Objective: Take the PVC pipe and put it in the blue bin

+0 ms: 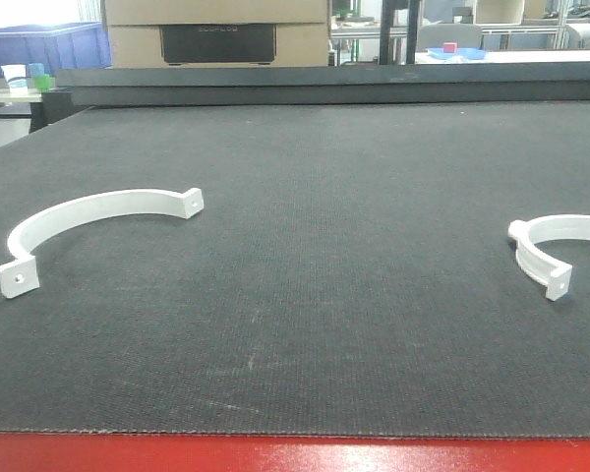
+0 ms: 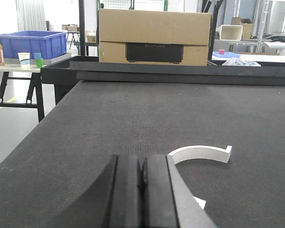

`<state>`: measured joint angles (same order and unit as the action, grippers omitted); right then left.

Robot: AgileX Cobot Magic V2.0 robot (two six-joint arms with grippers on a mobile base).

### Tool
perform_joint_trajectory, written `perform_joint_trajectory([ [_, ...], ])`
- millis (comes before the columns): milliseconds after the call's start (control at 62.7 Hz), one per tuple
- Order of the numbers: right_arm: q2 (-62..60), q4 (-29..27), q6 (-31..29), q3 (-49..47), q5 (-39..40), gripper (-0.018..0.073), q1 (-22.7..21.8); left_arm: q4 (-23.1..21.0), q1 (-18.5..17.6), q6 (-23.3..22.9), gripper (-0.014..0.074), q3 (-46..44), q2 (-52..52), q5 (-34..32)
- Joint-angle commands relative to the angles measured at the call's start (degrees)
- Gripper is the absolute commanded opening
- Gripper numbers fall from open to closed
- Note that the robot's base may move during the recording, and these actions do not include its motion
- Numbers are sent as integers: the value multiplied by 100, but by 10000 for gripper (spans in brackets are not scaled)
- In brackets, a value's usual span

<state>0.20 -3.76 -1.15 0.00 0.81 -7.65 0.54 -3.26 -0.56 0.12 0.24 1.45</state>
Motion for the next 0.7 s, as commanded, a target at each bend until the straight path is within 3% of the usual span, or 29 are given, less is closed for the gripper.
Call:
perform_joint_trajectory([
  [0, -20, -3, -45, 0, 95, -169, -13, 15, 24, -17, -111, -12, -24, -94],
  [686, -20, -3, -45, 0, 95, -169, -13, 15, 24, -17, -111, -12, -24, -94],
])
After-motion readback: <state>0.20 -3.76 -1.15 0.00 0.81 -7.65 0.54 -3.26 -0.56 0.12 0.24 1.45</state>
